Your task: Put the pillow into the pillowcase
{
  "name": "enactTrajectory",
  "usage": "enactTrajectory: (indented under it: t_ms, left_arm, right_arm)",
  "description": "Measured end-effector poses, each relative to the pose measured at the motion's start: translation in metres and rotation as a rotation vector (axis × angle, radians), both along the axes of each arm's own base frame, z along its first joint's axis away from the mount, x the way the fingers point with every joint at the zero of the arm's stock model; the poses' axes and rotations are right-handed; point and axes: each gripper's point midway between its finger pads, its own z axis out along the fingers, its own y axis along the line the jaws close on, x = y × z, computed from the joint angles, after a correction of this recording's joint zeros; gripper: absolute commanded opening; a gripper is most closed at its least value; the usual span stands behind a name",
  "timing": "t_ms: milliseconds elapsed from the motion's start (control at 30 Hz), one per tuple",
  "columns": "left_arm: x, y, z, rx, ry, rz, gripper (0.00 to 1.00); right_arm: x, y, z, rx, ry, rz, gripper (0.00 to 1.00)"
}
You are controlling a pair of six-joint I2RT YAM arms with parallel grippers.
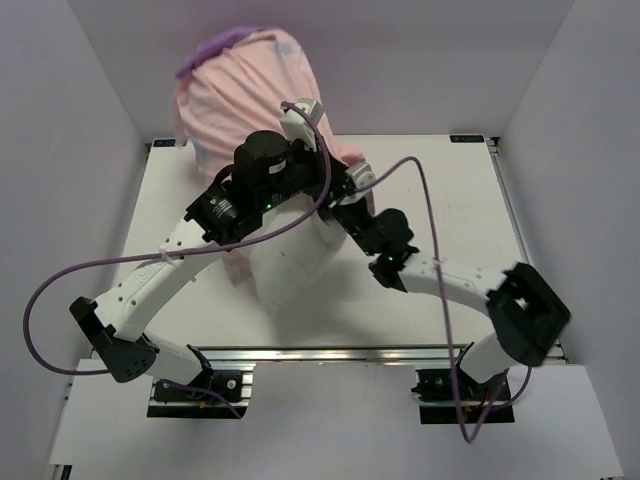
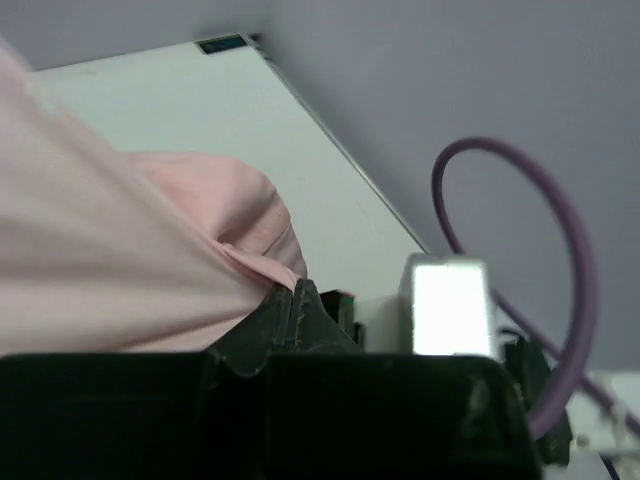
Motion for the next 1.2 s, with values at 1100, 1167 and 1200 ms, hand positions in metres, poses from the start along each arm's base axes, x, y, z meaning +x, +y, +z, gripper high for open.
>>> enactTrajectory:
  t_ms: [1100,1167,1200]
  left_arm:
    - [-0.035,-0.069,-0.154,0.277,0.238,-0.043,0.87]
    - [-0.034,-0.063,-0.16,0.305,0.253,-0.047,0.98]
    - [-0.037,-0.062,-0.162,0.315,0.258,-0.064,0.98]
  right_arm:
    - [-0.061,-0.153,-0.173,0.056,0.813,-0.33,0.61]
    - [-0.071,-0.168,-0.189,0.073,0.906,-0.376,0.8]
    - [-0.075,-0.175,-0.195,0.078,0.944,-0.4,0.89]
